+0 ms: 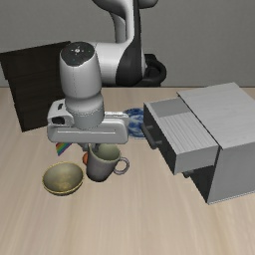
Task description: Pick up the mug and place it on the top of the cabinet
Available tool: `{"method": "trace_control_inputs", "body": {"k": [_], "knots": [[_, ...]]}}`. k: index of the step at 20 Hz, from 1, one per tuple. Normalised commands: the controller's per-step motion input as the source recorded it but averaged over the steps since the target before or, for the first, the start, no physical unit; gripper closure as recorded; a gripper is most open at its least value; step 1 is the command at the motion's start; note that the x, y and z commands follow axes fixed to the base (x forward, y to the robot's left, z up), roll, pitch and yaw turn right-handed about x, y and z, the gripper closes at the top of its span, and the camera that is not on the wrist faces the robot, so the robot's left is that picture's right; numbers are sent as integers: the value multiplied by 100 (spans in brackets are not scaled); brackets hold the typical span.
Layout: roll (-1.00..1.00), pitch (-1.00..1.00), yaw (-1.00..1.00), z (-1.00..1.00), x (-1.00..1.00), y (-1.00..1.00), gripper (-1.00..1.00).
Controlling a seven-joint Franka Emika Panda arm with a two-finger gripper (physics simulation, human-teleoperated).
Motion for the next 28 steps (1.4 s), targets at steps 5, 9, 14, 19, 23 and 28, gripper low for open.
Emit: {"method": "trace_control_inputs", "body": {"k": [5,9,14,19,23,28], "knots": [[0,0,0,100,0,0,100],[0,0,0,100,0,0,100],[0,0,0,100,0,0,100],[0,0,0,20,0,80,100],[0,0,0,0,0,100,100],[0,0,0,0,0,100,100]]}}
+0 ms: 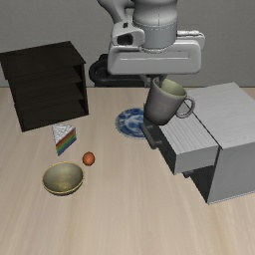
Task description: Pick up the mug and place it on the top of the cabinet
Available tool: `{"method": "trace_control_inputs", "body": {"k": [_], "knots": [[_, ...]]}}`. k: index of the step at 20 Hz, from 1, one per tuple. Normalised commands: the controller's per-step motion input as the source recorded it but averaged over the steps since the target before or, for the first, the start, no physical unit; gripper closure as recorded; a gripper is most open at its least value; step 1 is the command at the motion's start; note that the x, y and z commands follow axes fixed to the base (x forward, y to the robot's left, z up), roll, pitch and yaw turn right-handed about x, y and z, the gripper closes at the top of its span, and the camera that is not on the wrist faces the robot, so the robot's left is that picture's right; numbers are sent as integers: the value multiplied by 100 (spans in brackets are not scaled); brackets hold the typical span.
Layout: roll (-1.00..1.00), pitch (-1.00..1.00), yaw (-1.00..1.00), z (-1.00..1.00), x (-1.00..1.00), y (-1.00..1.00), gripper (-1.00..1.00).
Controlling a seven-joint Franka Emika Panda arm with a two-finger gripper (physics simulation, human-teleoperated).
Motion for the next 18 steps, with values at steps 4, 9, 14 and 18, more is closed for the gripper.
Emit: {"method": "trace_control_inputs", "body": {"k": [4,9,14,18], "knots": [[0,0,0,0,0,100,100],[0,0,0,0,0,100,100],[0,0,0,0,0,100,100],[0,0,0,0,-75,0,-100]]}}
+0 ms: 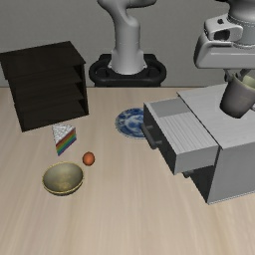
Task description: Pick up the mug and place it on the top of the cabinet
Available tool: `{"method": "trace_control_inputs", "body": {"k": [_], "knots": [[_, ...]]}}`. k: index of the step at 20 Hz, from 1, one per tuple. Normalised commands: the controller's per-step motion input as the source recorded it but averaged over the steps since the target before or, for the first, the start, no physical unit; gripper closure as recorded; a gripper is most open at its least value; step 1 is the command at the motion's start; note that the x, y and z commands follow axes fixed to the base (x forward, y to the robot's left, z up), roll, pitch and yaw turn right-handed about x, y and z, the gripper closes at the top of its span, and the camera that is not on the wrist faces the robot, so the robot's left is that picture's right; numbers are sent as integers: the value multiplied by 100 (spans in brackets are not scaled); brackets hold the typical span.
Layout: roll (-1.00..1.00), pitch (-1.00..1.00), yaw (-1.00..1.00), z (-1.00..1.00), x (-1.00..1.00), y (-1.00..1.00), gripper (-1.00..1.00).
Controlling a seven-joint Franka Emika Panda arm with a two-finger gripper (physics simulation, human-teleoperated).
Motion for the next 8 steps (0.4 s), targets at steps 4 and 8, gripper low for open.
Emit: {"method": "trace_control_inputs", "body": {"k": [4,8], "knots": [[0,0,0,0,0,0,-100],[0,0,0,0,0,0,-100]]}}
